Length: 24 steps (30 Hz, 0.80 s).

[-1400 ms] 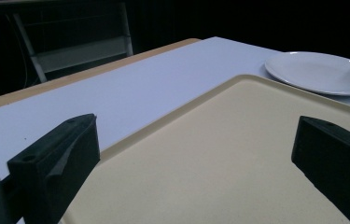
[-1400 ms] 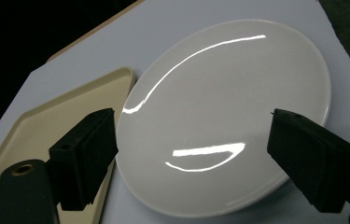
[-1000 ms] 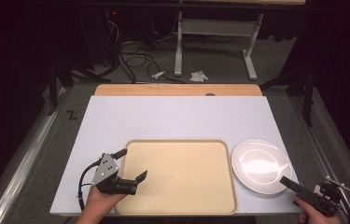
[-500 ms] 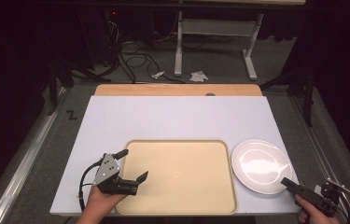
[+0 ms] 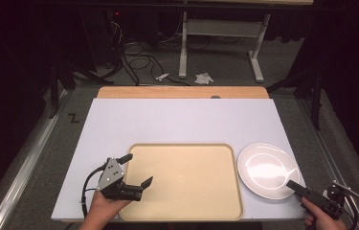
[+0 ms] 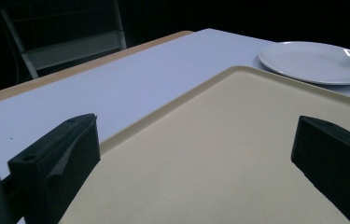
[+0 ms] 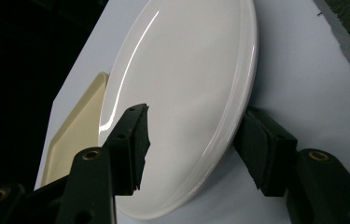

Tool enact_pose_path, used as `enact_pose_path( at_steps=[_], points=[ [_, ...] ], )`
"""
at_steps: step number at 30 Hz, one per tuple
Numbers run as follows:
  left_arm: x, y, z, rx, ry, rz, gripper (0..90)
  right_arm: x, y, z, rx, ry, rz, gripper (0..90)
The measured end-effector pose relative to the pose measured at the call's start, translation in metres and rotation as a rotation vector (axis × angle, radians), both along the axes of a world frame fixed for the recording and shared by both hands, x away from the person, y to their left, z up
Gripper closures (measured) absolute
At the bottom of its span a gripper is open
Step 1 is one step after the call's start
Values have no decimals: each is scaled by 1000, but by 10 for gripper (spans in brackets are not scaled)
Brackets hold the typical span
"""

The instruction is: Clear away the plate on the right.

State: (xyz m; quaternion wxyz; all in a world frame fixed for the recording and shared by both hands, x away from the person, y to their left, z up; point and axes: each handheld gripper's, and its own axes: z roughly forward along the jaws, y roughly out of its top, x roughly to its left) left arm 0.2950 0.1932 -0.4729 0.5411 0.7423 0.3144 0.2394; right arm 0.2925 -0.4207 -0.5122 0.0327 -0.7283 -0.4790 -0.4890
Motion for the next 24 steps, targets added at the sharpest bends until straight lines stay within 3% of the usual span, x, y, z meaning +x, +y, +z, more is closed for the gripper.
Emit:
enact_pose_path(
  at_steps=[7,11,17,21,24],
  points=[
    [0,-1,0,5,3,-4,22,3,0,-1,-19,-4,-8,513],
    [0,-1,0,5,4,-4,22,3,-1,-1,-4,7,-15,525],
    [0,-1,0,5,2,-5,22,4,-2,-2,-33,36,-34,663],
    [0,-1,-1,8,4,-7,23,4,-4,-4,-7,44,-44,719],
    [-1,-1,0,6,2,-7,24,4,-5,-5,-37,53,-44,790]
  ],
)
